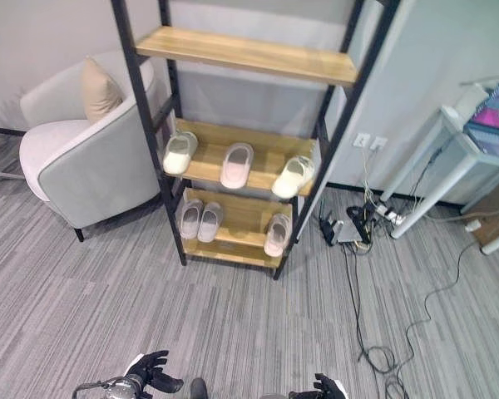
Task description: Arrange the slippers neatly on the shoe rack.
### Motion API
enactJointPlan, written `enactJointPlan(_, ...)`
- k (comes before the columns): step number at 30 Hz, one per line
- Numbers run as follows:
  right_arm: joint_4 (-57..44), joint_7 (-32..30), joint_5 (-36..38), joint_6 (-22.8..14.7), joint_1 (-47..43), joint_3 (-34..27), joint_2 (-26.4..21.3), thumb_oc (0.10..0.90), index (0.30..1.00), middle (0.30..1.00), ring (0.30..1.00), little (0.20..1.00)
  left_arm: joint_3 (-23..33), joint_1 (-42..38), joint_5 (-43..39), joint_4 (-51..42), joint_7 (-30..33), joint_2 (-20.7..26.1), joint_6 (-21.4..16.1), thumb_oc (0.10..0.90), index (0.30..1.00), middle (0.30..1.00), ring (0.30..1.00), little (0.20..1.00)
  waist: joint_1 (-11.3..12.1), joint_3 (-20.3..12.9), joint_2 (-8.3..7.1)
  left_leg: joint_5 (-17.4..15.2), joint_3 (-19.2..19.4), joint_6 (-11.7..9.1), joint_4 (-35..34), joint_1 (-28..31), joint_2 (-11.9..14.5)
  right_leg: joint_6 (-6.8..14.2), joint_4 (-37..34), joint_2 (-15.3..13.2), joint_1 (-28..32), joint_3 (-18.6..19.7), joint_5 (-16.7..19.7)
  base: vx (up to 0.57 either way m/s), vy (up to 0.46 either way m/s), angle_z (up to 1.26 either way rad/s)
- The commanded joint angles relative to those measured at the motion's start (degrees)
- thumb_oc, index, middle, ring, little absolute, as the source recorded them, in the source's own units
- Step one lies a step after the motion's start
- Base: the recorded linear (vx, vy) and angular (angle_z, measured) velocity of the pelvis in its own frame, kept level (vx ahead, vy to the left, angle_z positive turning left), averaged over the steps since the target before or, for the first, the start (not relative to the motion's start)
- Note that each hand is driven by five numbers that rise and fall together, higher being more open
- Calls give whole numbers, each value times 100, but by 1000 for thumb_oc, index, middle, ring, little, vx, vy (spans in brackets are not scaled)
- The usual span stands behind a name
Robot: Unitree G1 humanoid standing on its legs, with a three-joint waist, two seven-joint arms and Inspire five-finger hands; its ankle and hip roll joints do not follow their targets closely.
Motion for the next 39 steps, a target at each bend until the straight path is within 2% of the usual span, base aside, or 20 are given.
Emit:
enactJointPlan(1,-90,75,-16,-44,-171,131,-26,800,900,900,900,900,48,111,20,-202,-58,-122,-197,800,900,900,900,900,18,76,130,-753,-312,-210,631,77,300,30,-1456,299,228,-297,1169,218,-59,14)
enactJointPlan(3,-119,107,7,-45,-209,177,-40,800,900,900,900,900,37,110,42,-181,-75,-141,-212,800,900,900,900,900,-88,63,78,-926,-382,-239,504,343,251,1,-2179,356,-29,-325,1234,306,-80,14)
enactJointPlan(5,-155,140,36,-33,-220,239,-38,800,900,900,900,900,15,59,18,-176,-65,-187,-248,800,900,900,900,900,-304,81,28,-1134,-638,-307,322,768,184,105,-3039,448,-523,-146,1647,456,-102,-9)
enactJointPlan(7,-144,162,30,-15,-209,253,-50,800,900,900,900,900,9,40,12,-165,-58,-187,-255,800,900,900,900,900,-350,104,47,-1215,-677,-336,303,911,220,131,-3117,433,-633,-189,1754,332,-117,17)
enactJointPlan(8,-115,177,33,0,-108,271,-61,800,900,900,900,900,-65,56,73,-138,-84,-247,-277,800,900,900,900,900,-342,35,-6,-1377,-718,-383,407,977,195,98,-3337,376,-375,-272,1805,357,-180,41)
enactJointPlan(10,-103,177,45,-12,-62,277,-59,800,900,900,900,900,-94,66,115,-108,-91,-269,-264,800,900,900,900,900,-378,-20,4,-1393,-759,-435,500,1002,248,25,-3295,454,-302,-179,1785,246,-143,53)
enactJointPlan(11,-47,186,30,2,51,238,-90,800,900,900,900,900,-110,105,115,-86,-127,-331,-253,800,900,900,900,900,-417,-130,57,-1140,-683,-687,911,929,422,-76,-3349,549,-94,-245,1716,169,-110,64)
enactJointPlan(12,-47,186,30,2,53,238,-92,800,900,900,900,900,-111,108,115,-86,-127,-334,-252,800,900,900,900,900,-426,-133,66,-1154,-693,-694,935,915,433,-80,-3359,556,-88,-258,1719,213,-184,72)
enactJointPlan(14,-68,154,116,-25,60,217,-133,800,900,900,900,900,-173,76,97,-105,-121,-350,-254,800,900,900,900,900,-446,-81,7,-556,-626,-996,2217,328,649,-268,-3496,589,195,-262,1671,120,-192,47)
enactJointPlan(15,-127,124,191,-26,15,218,-170,800,900,900,900,900,-194,29,79,-150,-115,-348,-237,800,900,900,900,900,-385,4,-109,-296,-504,-1017,3036,-104,736,-402,-3683,599,476,-252,1585,100,-169,19)
enactJointPlan(19,-147,103,233,-19,-17,240,-202,800,900,900,900,900,-202,-17,54,-171,-98,-336,-218,800,900,900,900,900,-271,73,-189,-391,-421,-952,3178,-479,783,-442,-3789,593,720,-209,1498,124,-71,-21)
enactJointPlan(20,-153,98,253,-27,-8,242,-205,800,900,900,900,900,-204,-16,70,-174,-92,-337,-216,800,900,900,900,900,-228,82,-209,-493,-368,-910,2889,-577,804,-423,-3837,596,817,-187,1444,255,38,-41)
enactJointPlan(21,-175,74,270,-57,-7,240,-236,800,900,900,900,900,-243,-15,87,-184,-61,-325,-233,800,900,900,900,900,-135,80,-185,-579,-462,-878,1946,-726,740,-356,-3926,654,982,-86,1338,263,37,-27)
enactJointPlan(22,-175,74,270,-57,-4,239,-239,800,900,900,900,900,-246,-13,87,-183,-60,-329,-233,800,900,900,900,900,-128,95,-185,-584,-457,-877,1923,-687,737,-353,-3931,652,1010,-82,1328,313,85,-10)
enactJointPlan(23,-177,52,291,-68,-13,246,-240,800,900,900,900,900,-265,-29,40,-202,-21,-327,-259,800,900,900,900,900,-40,101,-111,-359,-740,-932,1340,-870,631,-345,-3968,732,1130,68,1240,136,50,7)
enactJointPlan(24,-178,52,291,-67,-10,246,-242,800,900,900,900,900,-267,-27,39,-201,-20,-329,-259,800,900,900,900,900,-39,114,-114,-361,-741,-932,1320,-837,626,-344,-3972,727,1156,67,1229,208,98,-11)
enactJointPlan(25,-204,50,264,-86,-16,259,-243,800,900,900,900,900,-271,-19,-13,-199,-6,-334,-270,800,900,900,900,900,-3,106,-40,-306,-979,-950,1005,-776,572,-344,-3928,806,1206,196,1149,87,48,-33)
enactJointPlan(30,-109,125,148,-56,55,278,-175,800,900,900,900,900,-224,56,34,-168,-21,-285,-284,800,900,900,900,900,-26,-67,11,-316,-952,-847,546,-338,520,-233,-3908,725,1246,315,1163,117,141,-48)
enactJointPlan(36,-67,176,64,-38,-72,345,-76,800,900,900,900,900,-131,60,-15,-225,31,-190,-357,800,900,900,900,900,109,-98,22,-300,-875,-653,95,-93,371,-55,-3791,559,1033,464,1263,-8,125,-29)
enactJointPlan(39,-104,183,48,-63,-192,378,-17,800,900,900,900,900,-101,17,-168,-571,77,-46,-457,800,900,900,900,900,200,7,110,-183,-703,-556,-63,-37,385,70,-3096,504,646,304,1217,-73,77,-49)
